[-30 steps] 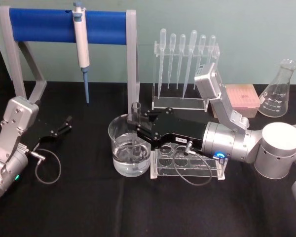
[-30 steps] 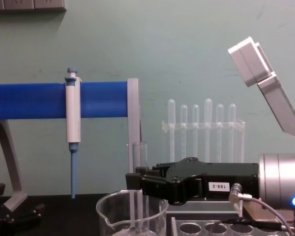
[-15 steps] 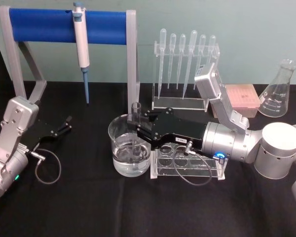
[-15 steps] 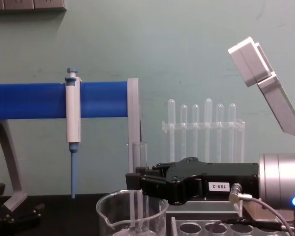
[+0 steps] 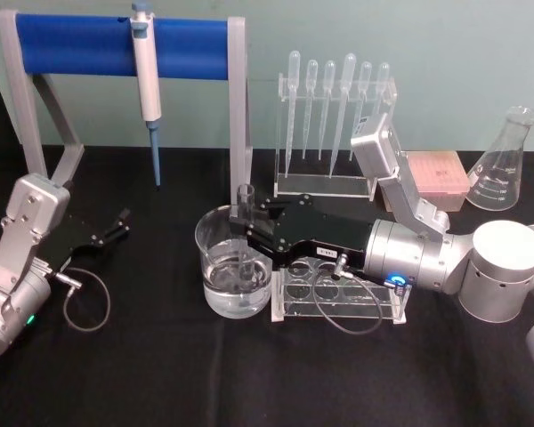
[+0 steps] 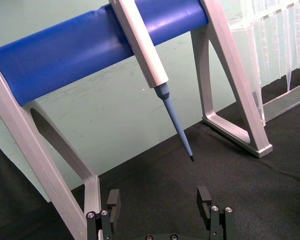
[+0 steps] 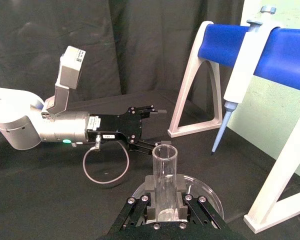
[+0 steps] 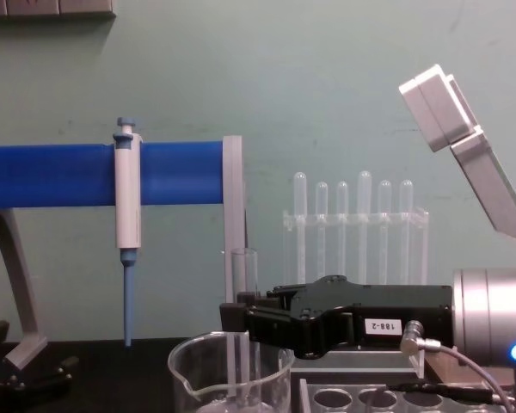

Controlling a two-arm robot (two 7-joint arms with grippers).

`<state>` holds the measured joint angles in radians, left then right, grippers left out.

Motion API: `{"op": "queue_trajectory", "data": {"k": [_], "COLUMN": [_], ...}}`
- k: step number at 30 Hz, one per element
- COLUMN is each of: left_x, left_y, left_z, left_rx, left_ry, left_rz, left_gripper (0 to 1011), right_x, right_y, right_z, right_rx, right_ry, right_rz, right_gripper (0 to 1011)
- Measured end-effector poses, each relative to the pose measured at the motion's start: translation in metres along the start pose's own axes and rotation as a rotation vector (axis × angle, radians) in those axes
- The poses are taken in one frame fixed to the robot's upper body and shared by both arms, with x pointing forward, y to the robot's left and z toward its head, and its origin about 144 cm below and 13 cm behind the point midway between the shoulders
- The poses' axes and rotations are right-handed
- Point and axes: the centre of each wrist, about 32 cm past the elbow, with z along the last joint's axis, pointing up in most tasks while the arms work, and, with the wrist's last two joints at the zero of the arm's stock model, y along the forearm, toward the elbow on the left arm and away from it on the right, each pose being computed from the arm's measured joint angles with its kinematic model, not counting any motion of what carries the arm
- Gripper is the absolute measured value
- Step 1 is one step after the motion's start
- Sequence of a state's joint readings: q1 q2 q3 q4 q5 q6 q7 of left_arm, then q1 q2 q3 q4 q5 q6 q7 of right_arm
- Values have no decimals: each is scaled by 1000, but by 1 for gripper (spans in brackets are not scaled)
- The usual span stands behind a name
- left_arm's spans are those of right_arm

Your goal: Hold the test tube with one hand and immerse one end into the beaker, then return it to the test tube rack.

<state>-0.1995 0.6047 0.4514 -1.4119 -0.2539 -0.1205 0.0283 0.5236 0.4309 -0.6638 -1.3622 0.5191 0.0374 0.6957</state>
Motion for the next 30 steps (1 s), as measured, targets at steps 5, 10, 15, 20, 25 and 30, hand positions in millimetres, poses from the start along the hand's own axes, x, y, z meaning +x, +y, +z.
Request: {"op": "queue_trajectory", "data": {"k": [5,10,15,20,25,30], "left_x": [0,0,0,0,0,0], "left_y": [0,0,0,0,0,0], "left_z": [0,0,0,0,0,0], "left_rx": [0,0,0,0,0,0], "left_ry": [0,0,0,0,0,0], "left_rz": [0,0,0,0,0,0], "left_gripper": [1000,1000,1000,1000,1000,1000], "right_x": [0,0,0,0,1,1], "right_y": [0,0,0,0,-1,-4], "right_z": [0,0,0,0,4,18], "right_rx": [0,0,0,0,7,30], "right_ry": [0,0,0,0,9,4], "right_rz": [0,0,0,0,19,34], "right_gripper": [226,226,226,225,226,225]}}
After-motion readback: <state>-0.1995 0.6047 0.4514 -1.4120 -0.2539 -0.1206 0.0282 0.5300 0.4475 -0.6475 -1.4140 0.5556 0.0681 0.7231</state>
